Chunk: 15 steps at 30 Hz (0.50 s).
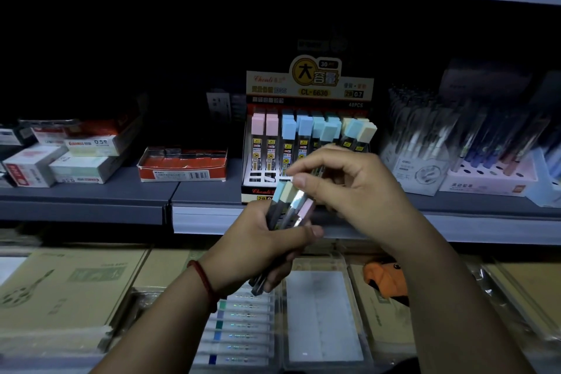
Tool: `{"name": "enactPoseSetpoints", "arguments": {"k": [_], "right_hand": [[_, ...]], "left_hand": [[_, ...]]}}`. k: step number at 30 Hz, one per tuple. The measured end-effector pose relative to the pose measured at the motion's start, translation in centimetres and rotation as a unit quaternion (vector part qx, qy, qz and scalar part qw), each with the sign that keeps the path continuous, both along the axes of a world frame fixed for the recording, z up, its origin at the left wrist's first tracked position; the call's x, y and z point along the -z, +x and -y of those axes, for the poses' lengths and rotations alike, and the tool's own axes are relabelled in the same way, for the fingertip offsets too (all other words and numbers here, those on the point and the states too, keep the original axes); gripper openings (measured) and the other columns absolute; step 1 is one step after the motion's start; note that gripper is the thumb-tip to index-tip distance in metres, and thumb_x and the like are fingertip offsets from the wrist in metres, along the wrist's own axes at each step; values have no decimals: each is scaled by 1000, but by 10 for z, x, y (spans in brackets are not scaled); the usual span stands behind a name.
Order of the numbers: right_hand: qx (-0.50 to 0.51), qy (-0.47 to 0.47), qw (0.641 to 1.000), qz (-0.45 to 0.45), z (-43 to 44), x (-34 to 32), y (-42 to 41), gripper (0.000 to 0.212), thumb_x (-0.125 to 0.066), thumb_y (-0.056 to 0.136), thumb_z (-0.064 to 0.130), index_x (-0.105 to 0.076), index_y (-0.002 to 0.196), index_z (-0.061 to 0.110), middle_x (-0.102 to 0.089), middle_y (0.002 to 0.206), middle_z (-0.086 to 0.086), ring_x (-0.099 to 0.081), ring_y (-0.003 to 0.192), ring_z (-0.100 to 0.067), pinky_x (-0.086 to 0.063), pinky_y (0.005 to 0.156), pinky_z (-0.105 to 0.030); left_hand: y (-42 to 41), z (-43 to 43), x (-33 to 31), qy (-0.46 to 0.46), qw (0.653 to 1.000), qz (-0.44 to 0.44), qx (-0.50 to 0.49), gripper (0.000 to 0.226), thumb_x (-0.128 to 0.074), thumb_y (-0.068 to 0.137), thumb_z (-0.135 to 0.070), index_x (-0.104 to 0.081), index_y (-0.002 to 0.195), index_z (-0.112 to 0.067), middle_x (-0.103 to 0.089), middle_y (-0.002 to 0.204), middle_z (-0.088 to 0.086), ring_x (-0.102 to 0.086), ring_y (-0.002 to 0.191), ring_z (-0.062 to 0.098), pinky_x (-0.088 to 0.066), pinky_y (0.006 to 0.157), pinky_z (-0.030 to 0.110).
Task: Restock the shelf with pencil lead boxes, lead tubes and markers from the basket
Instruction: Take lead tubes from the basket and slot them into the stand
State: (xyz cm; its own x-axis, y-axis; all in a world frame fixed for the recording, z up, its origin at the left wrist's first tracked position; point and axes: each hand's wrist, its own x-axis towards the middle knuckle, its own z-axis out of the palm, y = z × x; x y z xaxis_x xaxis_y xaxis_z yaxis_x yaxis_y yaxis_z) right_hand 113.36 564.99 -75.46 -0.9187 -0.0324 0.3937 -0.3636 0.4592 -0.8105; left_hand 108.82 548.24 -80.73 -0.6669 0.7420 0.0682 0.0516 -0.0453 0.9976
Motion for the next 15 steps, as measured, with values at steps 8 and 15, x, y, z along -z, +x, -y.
{"name": "enactPoseSetpoints", "arguments": {"k": [8, 15], "right_hand": [[-12, 26, 998, 64, -8, -2, 4, 6, -74, 88, 12, -74, 86, 17, -59, 61, 13, -36, 52, -20, -35, 48, -27], [-3, -41, 998, 38, -11, 1, 3, 4, -64, 97, 14, -67, 96, 12, -67, 86, -7, -53, 59, -25, -48, 57, -24]], "left_hand": [[-1, 5, 2, -18, 993, 60, 99, 24, -70, 91, -7, -54, 76, 1, -46, 40, 8, -39, 26, 17, -36, 37, 20], [-1, 1, 4, -6, 996, 62, 61, 26, -71, 90, -8, -48, 87, 5, -45, 52, 12, -41, 31, 18, -39, 39, 23]]}}
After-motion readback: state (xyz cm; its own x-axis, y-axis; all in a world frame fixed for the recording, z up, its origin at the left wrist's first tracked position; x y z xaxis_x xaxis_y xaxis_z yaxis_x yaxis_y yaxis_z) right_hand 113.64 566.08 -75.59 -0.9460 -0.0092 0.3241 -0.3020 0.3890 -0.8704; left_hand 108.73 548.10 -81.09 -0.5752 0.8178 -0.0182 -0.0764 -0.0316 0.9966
